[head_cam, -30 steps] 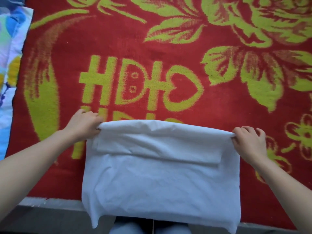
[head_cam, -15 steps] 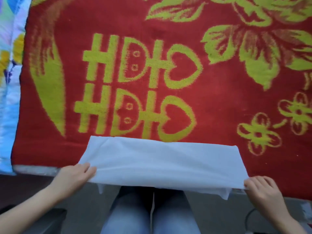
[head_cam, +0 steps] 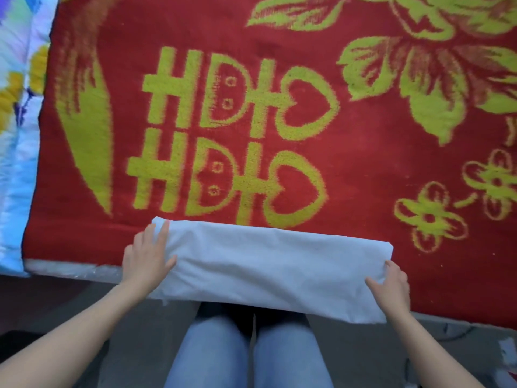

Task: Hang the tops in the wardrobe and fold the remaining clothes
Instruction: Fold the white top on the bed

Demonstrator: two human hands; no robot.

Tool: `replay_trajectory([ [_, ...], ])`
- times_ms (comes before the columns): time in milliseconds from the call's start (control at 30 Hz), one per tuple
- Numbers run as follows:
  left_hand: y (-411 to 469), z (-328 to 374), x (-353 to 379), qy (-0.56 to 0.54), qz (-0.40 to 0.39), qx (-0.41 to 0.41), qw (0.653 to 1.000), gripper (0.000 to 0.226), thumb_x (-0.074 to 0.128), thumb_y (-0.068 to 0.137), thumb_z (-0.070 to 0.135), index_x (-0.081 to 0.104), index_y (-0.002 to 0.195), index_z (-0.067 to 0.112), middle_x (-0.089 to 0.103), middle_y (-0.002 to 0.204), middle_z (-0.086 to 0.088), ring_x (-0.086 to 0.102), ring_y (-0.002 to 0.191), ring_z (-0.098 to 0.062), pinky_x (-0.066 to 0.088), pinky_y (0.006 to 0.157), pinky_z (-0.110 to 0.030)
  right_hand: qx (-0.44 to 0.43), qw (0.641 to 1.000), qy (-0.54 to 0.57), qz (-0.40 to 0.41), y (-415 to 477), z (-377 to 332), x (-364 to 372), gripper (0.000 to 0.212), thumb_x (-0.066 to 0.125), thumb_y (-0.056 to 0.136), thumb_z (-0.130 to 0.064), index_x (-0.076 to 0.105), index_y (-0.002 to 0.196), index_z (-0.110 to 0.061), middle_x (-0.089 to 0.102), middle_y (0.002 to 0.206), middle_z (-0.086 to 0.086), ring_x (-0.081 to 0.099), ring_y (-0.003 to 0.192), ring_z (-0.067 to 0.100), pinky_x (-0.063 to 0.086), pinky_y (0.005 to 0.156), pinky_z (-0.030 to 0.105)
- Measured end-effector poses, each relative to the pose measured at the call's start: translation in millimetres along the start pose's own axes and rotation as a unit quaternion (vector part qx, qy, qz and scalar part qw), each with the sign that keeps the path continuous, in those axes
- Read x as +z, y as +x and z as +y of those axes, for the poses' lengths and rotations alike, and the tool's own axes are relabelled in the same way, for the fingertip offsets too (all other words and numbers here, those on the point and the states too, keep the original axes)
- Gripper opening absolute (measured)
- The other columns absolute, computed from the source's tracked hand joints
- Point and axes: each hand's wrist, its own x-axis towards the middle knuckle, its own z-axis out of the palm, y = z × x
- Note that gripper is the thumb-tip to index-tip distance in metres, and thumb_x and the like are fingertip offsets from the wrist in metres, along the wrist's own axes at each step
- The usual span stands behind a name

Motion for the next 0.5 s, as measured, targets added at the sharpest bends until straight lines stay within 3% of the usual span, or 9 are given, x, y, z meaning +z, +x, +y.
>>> replay_trajectory([
  [67,15,1,-3,0.041,-0.053,-0.011,0.998,0.091,0.068,0.08,0.033,0.013,0.151,0.017,0.016,0.153,-0.018,0.025,0.135,-0.035,0.035,0.099,-0.05,0.058,0.996,0.064,-0.018,4,-5,5,0.076,0.071,0.078,-0.012,0.029,0.142,-0.005,0.038,0.137,0.025,0.039,0.125,0.039,0.036,0.098,0.044],
  [133,31,2,1,0.131,-0.104,0.032,0.985,0.085,0.057,0.087,0.032,0.0,0.151,0.025,0.009,0.156,-0.008,0.008,0.142,-0.029,0.018,0.11,-0.05,0.106,0.991,0.08,-0.015,8,-8,8,0.078,0.071,0.078,-0.009,0.028,0.143,-0.003,0.041,0.136,0.027,0.044,0.121,0.041,0.039,0.095,0.044],
  [233,47,9,-2,0.193,-0.11,0.108,0.969,0.053,0.045,0.09,0.019,0.029,0.141,0.021,0.051,0.125,0.002,0.037,0.126,-0.023,0.011,0.109,-0.056,0.122,0.983,0.128,-0.043,21,-9,5,0.03,0.065,0.075,0.003,0.061,0.104,0.004,0.063,0.103,0.026,0.061,0.089,0.034,0.047,0.075,0.041],
  [300,52,7,-7,0.16,-0.134,0.105,0.972,0.025,0.044,0.088,0.018,0.05,0.111,0.025,0.059,0.097,0.009,0.05,0.107,-0.017,0.017,0.108,-0.052,0.116,0.98,0.148,-0.068,28,-6,-9,0.013,0.064,0.074,0.007,0.064,0.086,0.011,0.064,0.085,0.023,0.059,0.077,0.029,0.043,0.066,0.038],
  [333,54,3,-13,0.133,-0.142,0.094,0.976,0.012,0.046,0.086,0.02,0.053,0.093,0.027,0.057,0.086,0.009,0.053,0.101,-0.015,0.021,0.106,-0.048,0.103,0.98,0.156,-0.073,32,-5,-18,0.01,0.065,0.074,0.007,0.064,0.082,0.013,0.063,0.08,0.02,0.056,0.073,0.026,0.041,0.064,0.036],
  [400,61,-4,-29,0.108,-0.138,0.07,0.982,0.017,0.051,0.083,0.023,0.044,0.067,0.025,0.05,0.072,0.009,0.056,0.095,-0.014,0.026,0.101,-0.043,0.063,0.98,0.173,-0.071,36,-7,-37,0.011,0.069,0.076,0.003,0.064,0.078,0.013,0.061,0.072,0.014,0.052,0.065,0.021,0.037,0.057,0.033],
  [500,80,-10,-55,0.095,-0.089,0.071,0.989,0.024,0.055,0.083,0.027,0.043,0.063,0.024,0.052,0.076,0.007,0.057,0.095,-0.016,0.027,0.097,-0.04,0.026,0.97,0.238,-0.035,42,-23,-67,0.009,0.069,0.079,-0.001,0.065,0.079,0.006,0.062,0.066,0.007,0.055,0.054,0.012,0.041,0.048,0.026],
])
